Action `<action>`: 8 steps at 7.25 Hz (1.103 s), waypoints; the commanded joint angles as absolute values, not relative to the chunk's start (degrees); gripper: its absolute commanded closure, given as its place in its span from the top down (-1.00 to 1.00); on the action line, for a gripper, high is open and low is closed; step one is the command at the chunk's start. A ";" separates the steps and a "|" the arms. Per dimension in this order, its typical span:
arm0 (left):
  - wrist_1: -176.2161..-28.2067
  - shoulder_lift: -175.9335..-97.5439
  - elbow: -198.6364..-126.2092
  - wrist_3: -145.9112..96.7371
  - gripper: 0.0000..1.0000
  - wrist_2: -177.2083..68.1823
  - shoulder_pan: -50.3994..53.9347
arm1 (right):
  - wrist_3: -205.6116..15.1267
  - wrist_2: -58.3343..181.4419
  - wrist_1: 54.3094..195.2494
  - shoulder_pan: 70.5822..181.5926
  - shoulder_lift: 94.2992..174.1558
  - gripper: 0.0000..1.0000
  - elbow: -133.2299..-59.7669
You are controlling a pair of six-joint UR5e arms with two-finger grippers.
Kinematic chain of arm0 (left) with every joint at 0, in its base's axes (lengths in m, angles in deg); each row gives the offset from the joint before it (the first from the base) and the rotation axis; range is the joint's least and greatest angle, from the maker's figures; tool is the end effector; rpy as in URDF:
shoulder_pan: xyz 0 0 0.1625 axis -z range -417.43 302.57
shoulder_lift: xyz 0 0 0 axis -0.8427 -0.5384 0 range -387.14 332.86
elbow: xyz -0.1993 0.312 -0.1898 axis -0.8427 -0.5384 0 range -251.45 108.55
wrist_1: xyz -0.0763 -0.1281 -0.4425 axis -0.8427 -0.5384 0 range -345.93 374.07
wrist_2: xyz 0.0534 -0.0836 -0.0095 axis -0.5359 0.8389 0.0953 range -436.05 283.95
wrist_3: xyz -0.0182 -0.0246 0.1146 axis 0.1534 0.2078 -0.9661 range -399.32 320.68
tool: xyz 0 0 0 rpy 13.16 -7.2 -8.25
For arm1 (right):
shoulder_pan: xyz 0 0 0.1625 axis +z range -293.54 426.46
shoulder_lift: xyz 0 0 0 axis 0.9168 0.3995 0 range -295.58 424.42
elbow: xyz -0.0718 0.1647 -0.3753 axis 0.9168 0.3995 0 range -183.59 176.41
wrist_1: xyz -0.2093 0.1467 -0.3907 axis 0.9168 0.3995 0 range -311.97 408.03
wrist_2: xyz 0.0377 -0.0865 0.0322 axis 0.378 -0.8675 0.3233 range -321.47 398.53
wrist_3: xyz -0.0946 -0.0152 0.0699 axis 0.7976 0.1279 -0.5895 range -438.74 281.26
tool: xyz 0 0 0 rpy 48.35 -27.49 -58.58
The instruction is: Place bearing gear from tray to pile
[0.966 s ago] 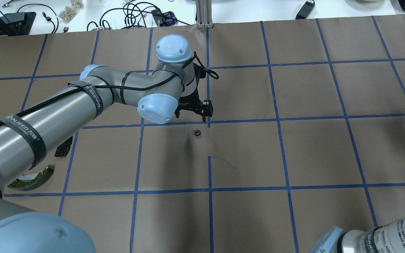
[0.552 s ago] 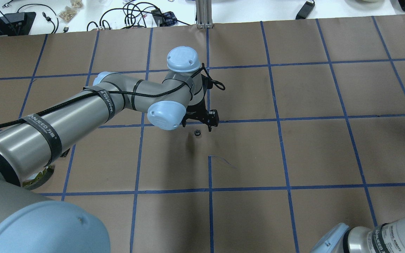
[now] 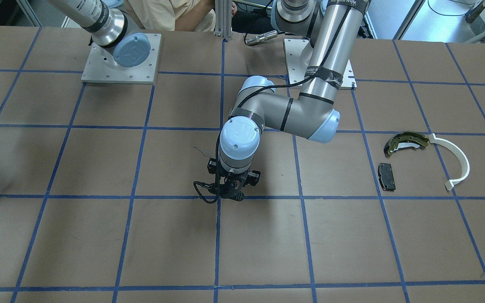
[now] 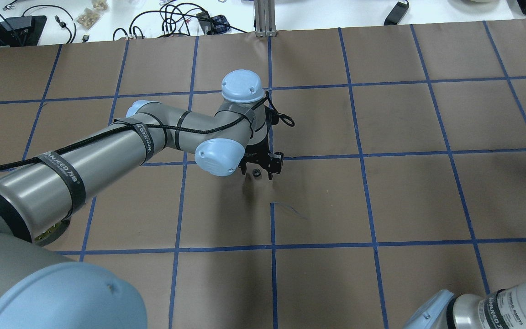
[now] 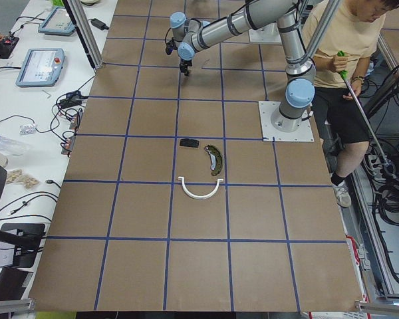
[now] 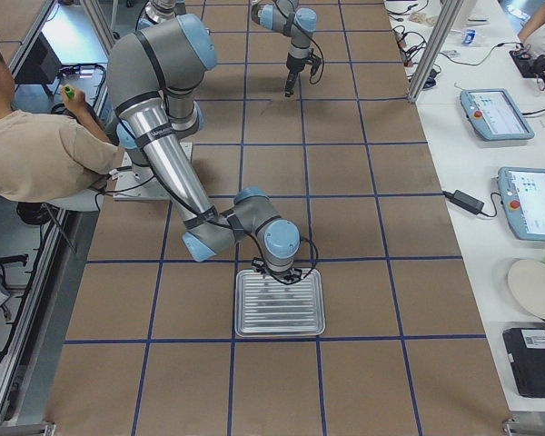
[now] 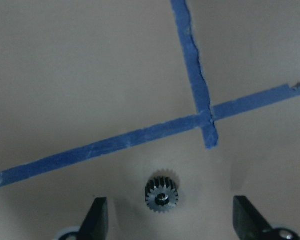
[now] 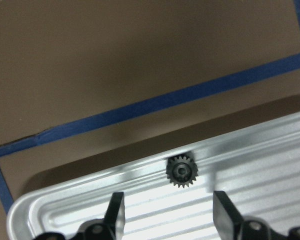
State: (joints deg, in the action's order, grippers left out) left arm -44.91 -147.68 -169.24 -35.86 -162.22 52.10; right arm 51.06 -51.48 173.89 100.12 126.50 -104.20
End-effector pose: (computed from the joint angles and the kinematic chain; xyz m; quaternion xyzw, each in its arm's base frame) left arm -0.3491 -0.5619 0.1133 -0.1373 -0.9879 -0.0689 0.0200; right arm -0.4579 -0.4651 0.1284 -0.5980 0.8012 -0.0011 0.0233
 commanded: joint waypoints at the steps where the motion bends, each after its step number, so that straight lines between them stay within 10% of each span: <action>1: -44.91 -147.73 -169.28 -35.71 -0.01 -162.18 52.08 | 50.81 -51.38 174.33 100.12 126.47 0.25 -105.10; 4: -44.91 -147.73 -169.28 -35.71 -0.01 -162.27 52.17 | 50.37 -51.03 174.24 100.20 126.21 0.19 -105.19; 8: -44.91 -147.82 -169.28 -35.71 -1.00 -162.35 52.17 | 50.11 -50.15 176.00 100.12 125.68 -0.23 -105.19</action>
